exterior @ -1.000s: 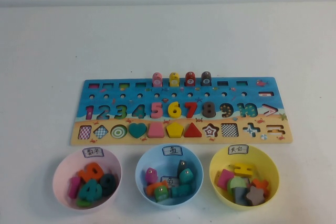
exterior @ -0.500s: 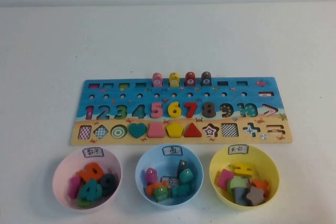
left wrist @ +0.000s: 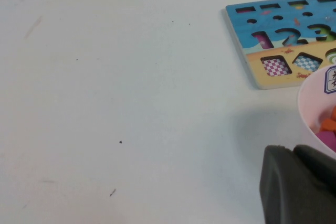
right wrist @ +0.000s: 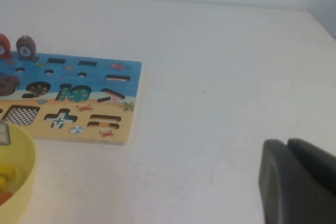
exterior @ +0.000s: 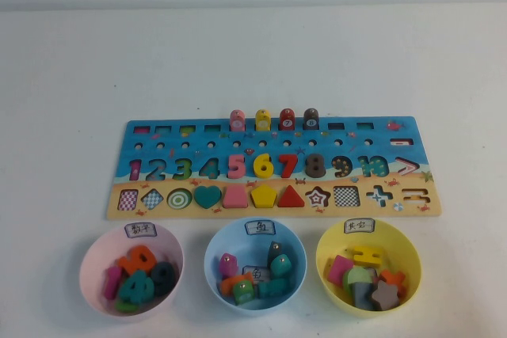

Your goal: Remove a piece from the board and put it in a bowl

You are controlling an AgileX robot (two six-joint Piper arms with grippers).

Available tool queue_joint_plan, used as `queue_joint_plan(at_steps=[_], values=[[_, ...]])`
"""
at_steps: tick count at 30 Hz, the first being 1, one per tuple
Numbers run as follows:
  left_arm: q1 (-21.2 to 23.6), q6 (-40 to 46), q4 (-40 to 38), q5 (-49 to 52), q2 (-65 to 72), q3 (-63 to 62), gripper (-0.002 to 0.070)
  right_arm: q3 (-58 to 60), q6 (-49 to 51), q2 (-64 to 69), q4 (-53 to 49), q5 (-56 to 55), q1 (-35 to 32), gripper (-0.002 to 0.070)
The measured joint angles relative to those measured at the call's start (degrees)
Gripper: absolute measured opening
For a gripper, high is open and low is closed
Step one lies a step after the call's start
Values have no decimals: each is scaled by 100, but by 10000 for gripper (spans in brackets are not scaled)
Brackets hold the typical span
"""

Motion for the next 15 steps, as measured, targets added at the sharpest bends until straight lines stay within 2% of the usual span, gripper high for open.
queue_joint_plan(at_steps=[4, 15], values=[[0, 0, 0, 0, 0, 0, -5, 165, -828, 0, 400, -152, 0, -15], [0, 0, 0, 0, 0, 0, -5, 242, -770, -15, 460, 313, 0, -15]])
